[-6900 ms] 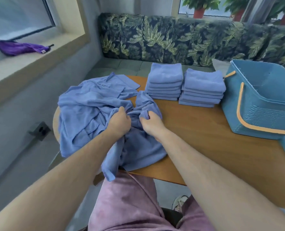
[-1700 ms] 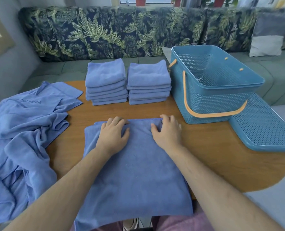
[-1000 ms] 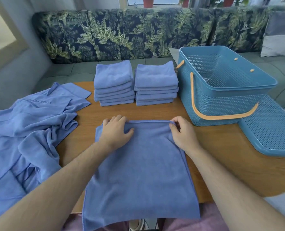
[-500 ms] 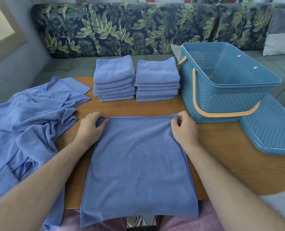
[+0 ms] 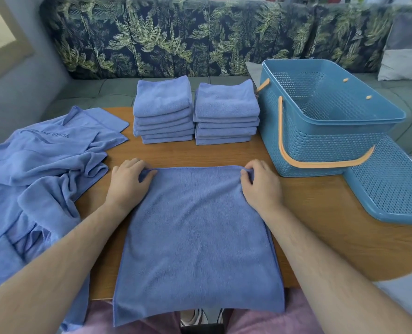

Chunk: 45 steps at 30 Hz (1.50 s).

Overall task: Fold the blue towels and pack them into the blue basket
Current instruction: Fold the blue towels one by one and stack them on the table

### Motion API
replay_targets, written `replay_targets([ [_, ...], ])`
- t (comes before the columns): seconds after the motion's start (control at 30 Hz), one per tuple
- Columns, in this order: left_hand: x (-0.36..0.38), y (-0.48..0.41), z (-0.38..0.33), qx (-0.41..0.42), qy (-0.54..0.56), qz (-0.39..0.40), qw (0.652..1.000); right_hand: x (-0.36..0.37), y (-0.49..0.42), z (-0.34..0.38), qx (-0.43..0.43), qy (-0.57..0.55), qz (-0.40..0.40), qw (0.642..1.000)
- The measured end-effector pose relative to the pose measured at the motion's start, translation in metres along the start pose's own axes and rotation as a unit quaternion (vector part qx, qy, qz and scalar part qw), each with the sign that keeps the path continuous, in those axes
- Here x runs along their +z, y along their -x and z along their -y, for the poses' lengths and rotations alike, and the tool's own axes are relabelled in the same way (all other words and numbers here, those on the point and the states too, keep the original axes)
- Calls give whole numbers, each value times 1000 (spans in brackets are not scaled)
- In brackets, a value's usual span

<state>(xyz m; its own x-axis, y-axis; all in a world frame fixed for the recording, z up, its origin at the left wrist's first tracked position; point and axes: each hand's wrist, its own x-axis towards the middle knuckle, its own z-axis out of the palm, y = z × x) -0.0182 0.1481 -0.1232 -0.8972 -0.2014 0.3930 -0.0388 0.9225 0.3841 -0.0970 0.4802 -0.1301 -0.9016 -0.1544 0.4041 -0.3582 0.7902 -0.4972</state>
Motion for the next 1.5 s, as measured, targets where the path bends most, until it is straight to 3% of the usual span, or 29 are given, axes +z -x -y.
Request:
replay_targets([
  [0.17, -1, 0, -1, 8, 1, -4, 1000, -3, -1, 2, 62, -3, -2, 998],
  [0.57, 0, 1, 2, 15, 27, 6, 999, -1, -5, -1, 49, 19, 66, 996],
  [0.7, -16, 5, -8, -45, 119, 33, 991, -19, -7, 5, 19, -32, 70, 997],
  [0.9, -66, 1, -30, -79, 189, 3, 979, -68, -23, 29, 55, -105, 110, 987],
  [1.23, -189, -19, -59, -68, 203, -57, 975, -180, -54, 83, 48, -220, 87, 970],
  [1.5, -253, -74, -89, -34, 228, -132, 964, -241, -111, 145, 12, -183, 59, 981],
])
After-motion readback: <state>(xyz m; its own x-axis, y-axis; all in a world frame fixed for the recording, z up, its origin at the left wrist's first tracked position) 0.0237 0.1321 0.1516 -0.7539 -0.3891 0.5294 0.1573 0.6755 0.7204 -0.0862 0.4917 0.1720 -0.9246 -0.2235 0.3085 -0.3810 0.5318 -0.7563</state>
